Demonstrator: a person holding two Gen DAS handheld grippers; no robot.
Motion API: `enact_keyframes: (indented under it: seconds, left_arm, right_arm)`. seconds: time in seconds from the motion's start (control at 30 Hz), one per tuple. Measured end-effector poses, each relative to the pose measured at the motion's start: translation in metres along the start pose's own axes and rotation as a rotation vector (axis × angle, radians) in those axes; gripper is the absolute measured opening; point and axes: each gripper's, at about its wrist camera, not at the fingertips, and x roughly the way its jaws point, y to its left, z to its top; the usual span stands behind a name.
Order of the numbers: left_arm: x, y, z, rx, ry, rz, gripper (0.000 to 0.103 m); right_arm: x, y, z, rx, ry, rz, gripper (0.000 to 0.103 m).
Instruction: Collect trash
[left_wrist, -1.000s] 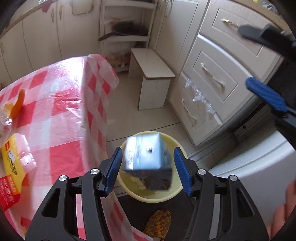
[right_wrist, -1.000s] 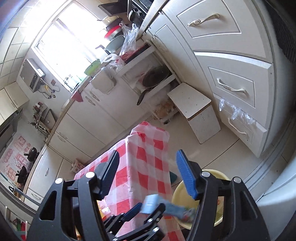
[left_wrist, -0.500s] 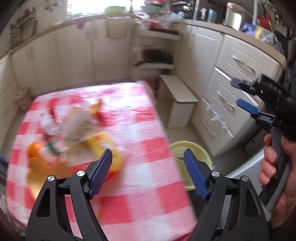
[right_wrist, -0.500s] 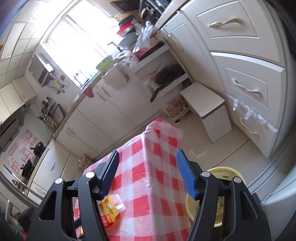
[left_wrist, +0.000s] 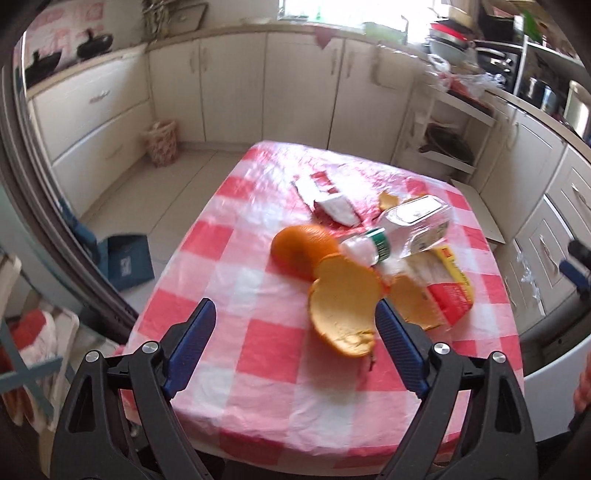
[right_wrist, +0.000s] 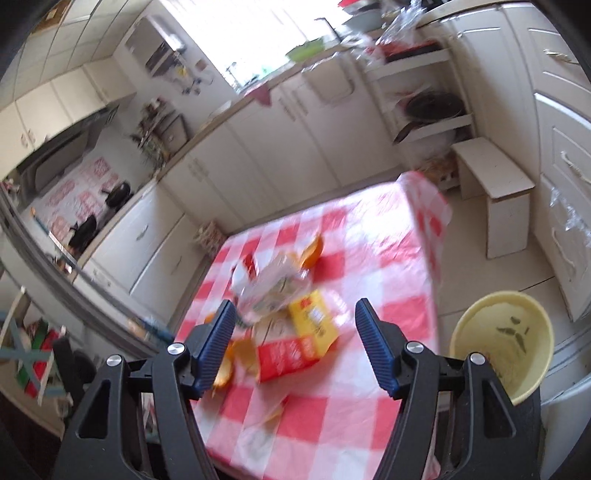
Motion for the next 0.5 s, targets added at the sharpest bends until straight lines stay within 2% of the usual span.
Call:
enact_keyframes:
  seconds: [0.13, 0.23, 0.5]
  left_arm:
    - [0.003, 0.003, -0.002, -0.006, -0.006, 0.004, 0.084]
    - [0.001, -0.002, -0.003, 0.010, -0.018, 0.011, 0.086]
    - [0.000, -0.012, -0.008, 0.087, -0.043, 0.031, 0.087]
  right_arm:
    - [0.024, 0.016, -0.014, -0.061, 0.079, -0.011, 0.065]
    - [0.034, 0.024, -0.022, -0.098, 0.094, -0.052, 0.065]
    - [0.049, 0.024, -0.029, -0.073, 0.126, -0.048, 0.065]
